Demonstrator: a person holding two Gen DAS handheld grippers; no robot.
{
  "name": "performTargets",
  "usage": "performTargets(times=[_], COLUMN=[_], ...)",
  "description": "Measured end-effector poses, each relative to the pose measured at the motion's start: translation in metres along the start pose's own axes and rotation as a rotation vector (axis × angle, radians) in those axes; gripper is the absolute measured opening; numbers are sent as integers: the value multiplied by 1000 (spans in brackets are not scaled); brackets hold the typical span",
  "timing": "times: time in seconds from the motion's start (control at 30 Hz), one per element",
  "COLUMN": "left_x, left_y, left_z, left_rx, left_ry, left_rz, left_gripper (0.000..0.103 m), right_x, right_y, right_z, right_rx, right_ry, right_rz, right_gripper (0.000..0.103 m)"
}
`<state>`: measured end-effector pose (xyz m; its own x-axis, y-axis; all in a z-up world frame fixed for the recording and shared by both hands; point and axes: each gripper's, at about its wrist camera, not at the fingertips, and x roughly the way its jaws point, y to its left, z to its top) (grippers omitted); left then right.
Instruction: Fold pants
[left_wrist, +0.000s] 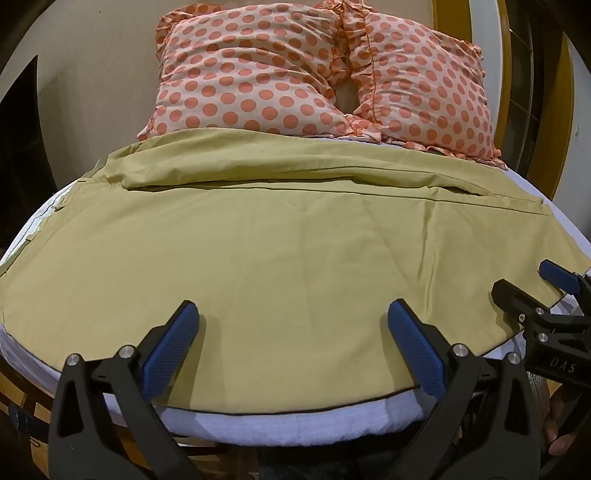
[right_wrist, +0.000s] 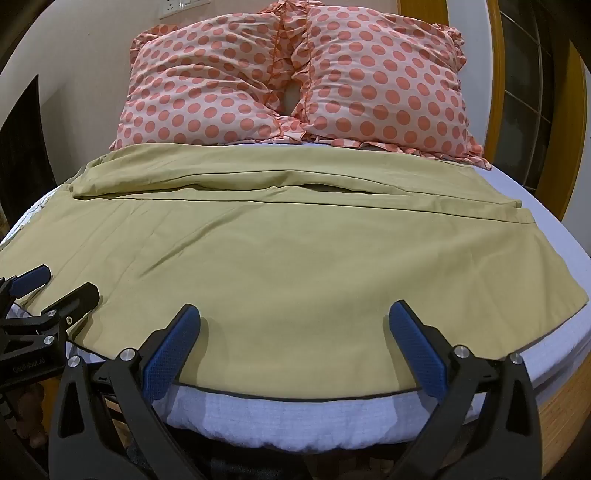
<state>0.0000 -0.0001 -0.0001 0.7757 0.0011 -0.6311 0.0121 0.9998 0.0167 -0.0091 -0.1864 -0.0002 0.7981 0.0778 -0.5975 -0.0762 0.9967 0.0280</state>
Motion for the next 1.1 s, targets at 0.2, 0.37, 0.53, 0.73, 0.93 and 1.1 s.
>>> performTargets(times=[0.2, 0.37, 0.53, 0.73, 0.93, 1.1], left_x=[0, 0, 0, 0, 0, 0], left_y=[0, 0, 0, 0, 0, 0], left_z=[0, 2, 1, 0, 0, 0], left_rx=[1, 1, 0, 0, 1, 1], left_ry=[2, 0, 0, -1, -3, -3], left_rz=[0, 0, 0, 0, 1, 1], left_gripper=[101, 101, 101, 101, 101, 101], right_x=[0, 0, 0, 0, 0, 0], right_y=[0, 0, 0, 0, 0, 0], right_z=[0, 0, 0, 0, 0, 0], right_rx=[2, 0, 0, 0, 0, 0], right_ry=[-2, -3, -5, -7, -9, -10], right_rz=[1, 1, 0, 0, 0, 0], right_gripper=[102, 102, 102, 102, 102, 102])
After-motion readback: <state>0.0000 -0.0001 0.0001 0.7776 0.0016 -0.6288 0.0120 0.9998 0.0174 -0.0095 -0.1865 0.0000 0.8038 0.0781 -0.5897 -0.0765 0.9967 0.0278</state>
